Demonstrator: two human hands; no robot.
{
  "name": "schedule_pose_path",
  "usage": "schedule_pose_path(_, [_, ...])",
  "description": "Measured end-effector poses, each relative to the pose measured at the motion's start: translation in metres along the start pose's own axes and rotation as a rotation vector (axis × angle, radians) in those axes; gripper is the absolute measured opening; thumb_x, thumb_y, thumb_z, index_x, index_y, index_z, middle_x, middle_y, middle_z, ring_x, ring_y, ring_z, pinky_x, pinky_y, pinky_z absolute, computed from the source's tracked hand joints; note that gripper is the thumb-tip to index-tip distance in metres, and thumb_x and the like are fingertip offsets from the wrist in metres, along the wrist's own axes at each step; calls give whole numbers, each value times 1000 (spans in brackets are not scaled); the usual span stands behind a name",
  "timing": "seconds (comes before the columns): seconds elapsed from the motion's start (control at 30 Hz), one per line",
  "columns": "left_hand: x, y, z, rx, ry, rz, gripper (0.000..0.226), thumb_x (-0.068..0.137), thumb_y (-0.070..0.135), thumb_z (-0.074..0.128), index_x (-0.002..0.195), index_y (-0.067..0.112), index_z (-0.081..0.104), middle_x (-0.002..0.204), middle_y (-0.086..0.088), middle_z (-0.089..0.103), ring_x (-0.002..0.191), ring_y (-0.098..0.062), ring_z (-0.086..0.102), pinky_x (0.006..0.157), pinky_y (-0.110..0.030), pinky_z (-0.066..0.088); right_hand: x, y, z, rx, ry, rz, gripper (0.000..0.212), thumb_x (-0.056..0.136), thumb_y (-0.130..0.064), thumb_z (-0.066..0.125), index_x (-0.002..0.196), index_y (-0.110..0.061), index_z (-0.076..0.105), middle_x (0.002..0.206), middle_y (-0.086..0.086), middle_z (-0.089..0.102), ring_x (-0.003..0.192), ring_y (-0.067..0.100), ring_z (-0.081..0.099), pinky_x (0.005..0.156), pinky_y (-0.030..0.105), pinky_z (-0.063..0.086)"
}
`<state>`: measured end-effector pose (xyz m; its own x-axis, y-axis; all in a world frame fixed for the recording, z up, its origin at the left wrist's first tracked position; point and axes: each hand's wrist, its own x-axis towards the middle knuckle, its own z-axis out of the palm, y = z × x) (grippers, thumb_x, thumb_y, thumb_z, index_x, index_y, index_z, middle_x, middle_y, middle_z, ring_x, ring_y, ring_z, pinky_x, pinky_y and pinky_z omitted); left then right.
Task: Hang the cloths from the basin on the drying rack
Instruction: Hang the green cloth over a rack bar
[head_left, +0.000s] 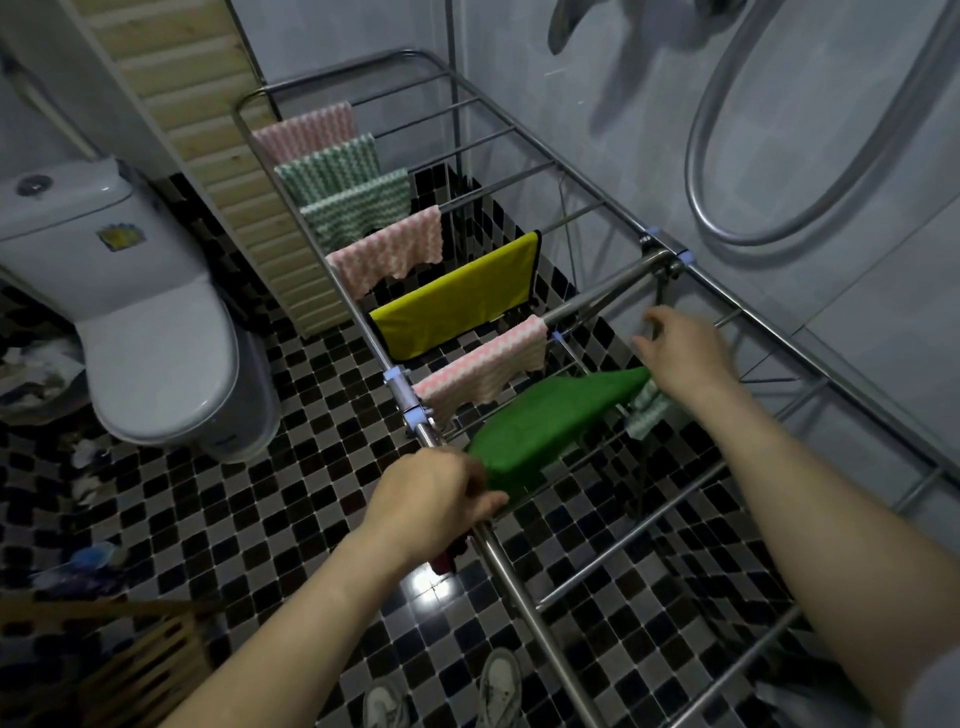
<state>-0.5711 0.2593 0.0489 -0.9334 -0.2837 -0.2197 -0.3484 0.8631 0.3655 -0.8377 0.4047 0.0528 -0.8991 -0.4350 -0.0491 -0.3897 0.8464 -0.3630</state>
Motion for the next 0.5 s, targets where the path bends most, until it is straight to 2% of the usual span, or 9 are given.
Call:
schedule_pose_path(0.1, [6,-2,2,-59,58,-77,23,89,45,61,107,30,66,104,9,67,85,-8,63,74,-30,57,-6,14,-2,152,58,143,18,95,-25,56,101,-12,67,103,14,69,89,28,61,70,27,35])
schedule_pose_path(0.2, [9,-2,5,-70,46,-125,24,89,43,63,108,30,66,101,9,70,85,-9,65,75,-32,57,-17,28,2,347,-61,263,24,95,-24,58,105,-6,69,96,8,64,92,22,58,74,25,35])
schedule_pose_path(0.3, [11,-3,6,-87,20,-147,18,87,41,66,99,29,71,89,8,71,74,-7,65,70,-30,57,-23,33,9,564,-205,338,29,92,-26,63,112,-6,67,103,7,64,101,25,58,85,32,42])
schedule_pose_path(0.4, [11,-3,3,-17,49,-137,17,87,42,66,90,27,70,77,8,66,66,-7,61,63,-27,53,-22,40,10,733,-254,369,27,87,-24,69,108,-6,70,102,11,69,103,31,63,98,43,47])
schedule_pose_path(0.5, [12,-4,2,38,66,-102,18,87,44,64,89,27,70,82,8,67,71,-8,61,65,-27,53,-22,45,10,769,-334,372,19,81,-25,74,96,-13,73,98,10,70,98,29,64,95,45,49])
